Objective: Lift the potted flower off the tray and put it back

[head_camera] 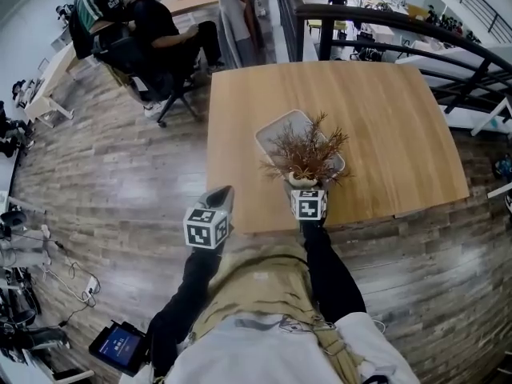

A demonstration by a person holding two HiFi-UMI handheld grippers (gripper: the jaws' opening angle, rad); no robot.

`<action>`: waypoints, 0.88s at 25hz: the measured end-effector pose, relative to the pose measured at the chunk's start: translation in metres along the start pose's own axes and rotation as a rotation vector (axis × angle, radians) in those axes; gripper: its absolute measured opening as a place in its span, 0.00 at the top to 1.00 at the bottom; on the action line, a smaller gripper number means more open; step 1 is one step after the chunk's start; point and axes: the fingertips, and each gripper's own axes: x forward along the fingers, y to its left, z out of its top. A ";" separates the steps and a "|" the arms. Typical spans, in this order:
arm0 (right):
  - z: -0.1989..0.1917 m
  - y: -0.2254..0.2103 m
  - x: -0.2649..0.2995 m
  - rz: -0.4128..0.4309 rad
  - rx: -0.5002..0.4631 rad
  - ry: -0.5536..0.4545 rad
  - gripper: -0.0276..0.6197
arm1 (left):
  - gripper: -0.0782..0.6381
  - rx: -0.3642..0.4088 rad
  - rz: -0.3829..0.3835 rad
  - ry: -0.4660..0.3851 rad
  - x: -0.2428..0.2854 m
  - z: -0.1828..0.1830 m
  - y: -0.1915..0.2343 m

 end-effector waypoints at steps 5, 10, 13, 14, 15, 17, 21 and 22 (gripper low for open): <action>0.009 -0.007 0.010 -0.010 -0.030 -0.012 0.21 | 0.89 -0.003 0.005 0.030 0.007 -0.007 0.002; -0.002 -0.010 0.022 -0.020 -0.056 -0.002 0.21 | 0.89 -0.002 0.006 0.044 0.013 -0.019 0.003; 0.000 -0.009 0.026 -0.024 -0.063 -0.014 0.21 | 0.89 -0.006 0.006 0.044 0.014 -0.024 0.004; -0.001 -0.008 0.027 -0.023 -0.060 -0.011 0.21 | 0.89 -0.007 0.005 0.046 0.014 -0.027 0.003; -0.003 -0.008 0.026 -0.021 -0.060 -0.006 0.21 | 0.89 -0.009 0.003 0.048 0.013 -0.029 0.002; -0.006 -0.007 0.021 -0.015 -0.066 0.009 0.21 | 0.89 -0.014 0.000 0.050 0.009 -0.032 -0.001; -0.004 0.000 -0.003 -0.006 -0.068 0.034 0.21 | 0.89 -0.024 -0.005 0.043 -0.005 -0.024 -0.005; -0.003 0.002 -0.010 -0.003 -0.070 0.037 0.21 | 0.89 -0.028 -0.009 0.042 -0.007 -0.020 -0.008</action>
